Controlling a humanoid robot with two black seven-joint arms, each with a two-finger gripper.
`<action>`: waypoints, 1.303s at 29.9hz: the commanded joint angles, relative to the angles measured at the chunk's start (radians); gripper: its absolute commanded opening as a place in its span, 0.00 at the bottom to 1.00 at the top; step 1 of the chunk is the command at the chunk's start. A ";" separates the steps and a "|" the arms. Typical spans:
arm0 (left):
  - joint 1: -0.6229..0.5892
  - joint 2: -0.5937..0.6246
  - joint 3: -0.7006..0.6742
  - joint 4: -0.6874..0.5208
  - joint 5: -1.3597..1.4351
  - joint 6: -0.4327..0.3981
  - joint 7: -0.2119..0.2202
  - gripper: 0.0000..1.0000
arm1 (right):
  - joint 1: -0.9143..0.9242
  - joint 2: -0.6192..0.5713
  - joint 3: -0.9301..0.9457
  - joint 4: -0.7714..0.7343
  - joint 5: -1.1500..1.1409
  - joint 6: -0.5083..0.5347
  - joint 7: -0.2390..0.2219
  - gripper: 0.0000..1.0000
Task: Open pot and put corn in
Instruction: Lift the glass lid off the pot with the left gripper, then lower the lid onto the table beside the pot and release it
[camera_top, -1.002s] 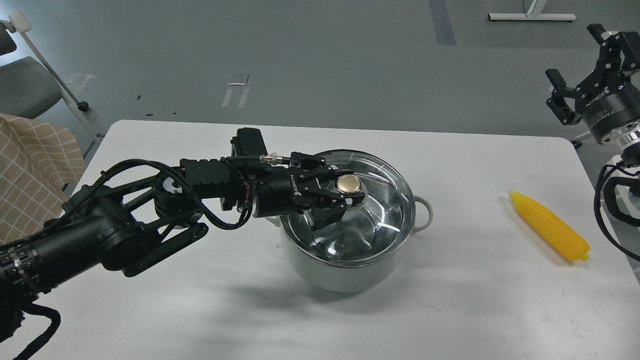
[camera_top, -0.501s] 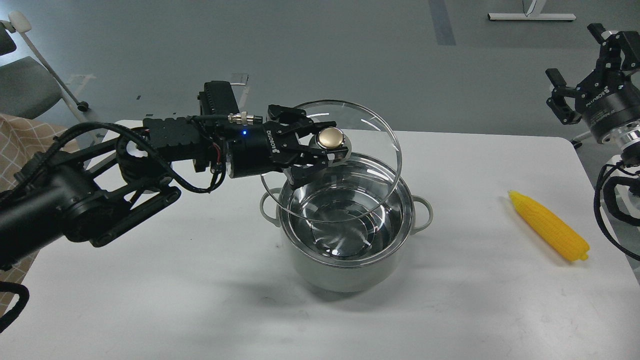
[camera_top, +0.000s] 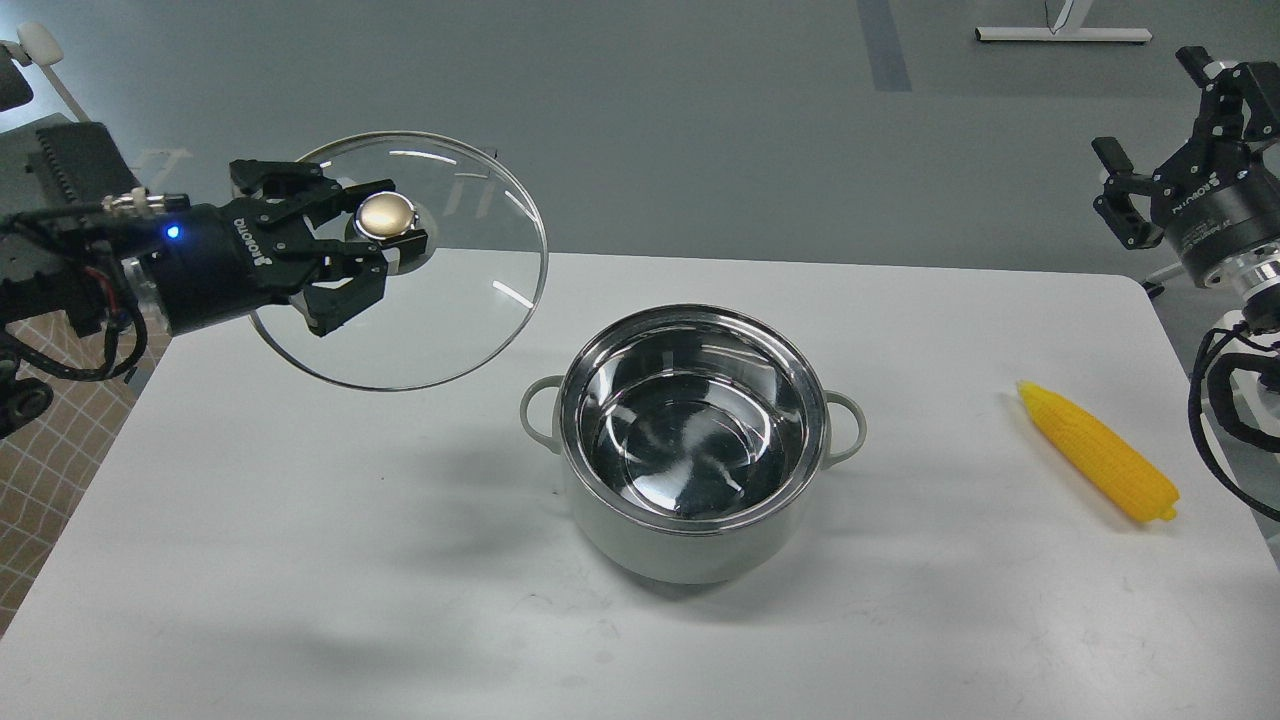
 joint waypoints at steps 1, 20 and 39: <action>0.101 0.004 0.011 0.066 -0.041 0.125 0.000 0.04 | -0.002 -0.001 -0.001 0.000 0.000 0.000 0.000 1.00; 0.333 -0.209 0.014 0.451 -0.112 0.318 0.000 0.07 | -0.008 0.005 -0.001 -0.003 -0.011 0.000 0.000 1.00; 0.361 -0.372 0.016 0.608 -0.183 0.318 0.000 0.15 | -0.019 -0.001 -0.001 0.000 -0.009 0.000 0.000 1.00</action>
